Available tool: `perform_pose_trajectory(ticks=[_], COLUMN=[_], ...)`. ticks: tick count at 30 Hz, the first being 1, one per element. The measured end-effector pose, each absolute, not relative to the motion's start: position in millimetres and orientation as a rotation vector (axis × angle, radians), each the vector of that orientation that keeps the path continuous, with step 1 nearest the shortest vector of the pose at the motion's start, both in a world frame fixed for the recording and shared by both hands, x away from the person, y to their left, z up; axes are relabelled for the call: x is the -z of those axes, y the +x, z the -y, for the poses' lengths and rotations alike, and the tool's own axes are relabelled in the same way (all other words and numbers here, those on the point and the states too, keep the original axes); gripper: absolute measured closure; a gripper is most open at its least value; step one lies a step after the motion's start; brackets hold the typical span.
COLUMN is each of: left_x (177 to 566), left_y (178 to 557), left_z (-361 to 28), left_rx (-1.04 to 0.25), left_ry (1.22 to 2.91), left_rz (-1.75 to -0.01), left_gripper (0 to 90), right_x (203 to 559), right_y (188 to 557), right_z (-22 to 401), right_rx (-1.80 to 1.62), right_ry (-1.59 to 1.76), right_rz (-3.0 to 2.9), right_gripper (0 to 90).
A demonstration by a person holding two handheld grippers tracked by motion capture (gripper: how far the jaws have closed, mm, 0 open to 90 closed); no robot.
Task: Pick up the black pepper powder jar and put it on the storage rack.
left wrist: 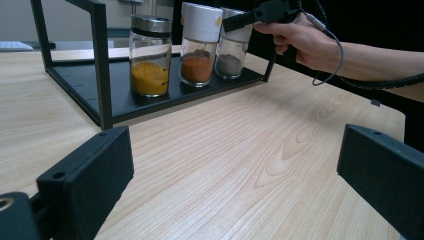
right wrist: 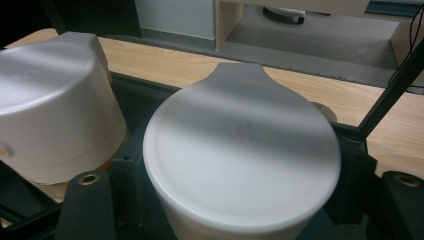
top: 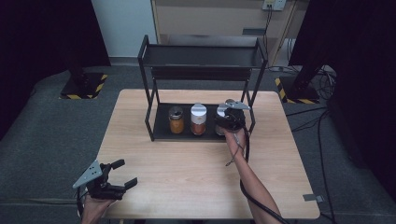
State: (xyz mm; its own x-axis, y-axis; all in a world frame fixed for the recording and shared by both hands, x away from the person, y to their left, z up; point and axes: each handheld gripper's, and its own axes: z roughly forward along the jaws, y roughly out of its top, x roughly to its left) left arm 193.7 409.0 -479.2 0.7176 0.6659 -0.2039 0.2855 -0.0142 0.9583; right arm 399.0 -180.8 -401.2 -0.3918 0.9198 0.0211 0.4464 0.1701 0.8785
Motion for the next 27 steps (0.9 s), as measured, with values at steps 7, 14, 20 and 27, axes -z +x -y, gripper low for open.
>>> perform_pose_trajectory(ticks=[7,14,20,27], left_x=[479.1,478.9,478.8,478.9], left_y=[193.6,193.7,193.7,193.7], left_z=[-408.9,-408.6,-408.4,-408.4], left_rx=[-0.358,-0.357,-0.358,-0.359], left_ry=[1.602,1.604,1.604,1.603], left_rz=[-0.787,-0.786,-0.786,-0.791], left_gripper=[0.9,0.9,1.0,0.9], right_x=[390.8,373.5,355.3,332.8], right_y=[394.1,386.3,379.7,376.0], right_z=[186.2,190.9,197.1,206.0], right_rx=[-1.205,-1.249,-1.293,-1.329], right_ry=[1.275,1.205,1.129,1.084], right_rz=[-1.875,-1.859,-1.872,-1.904], right_gripper=[16.5,12.0,11.8,11.4])
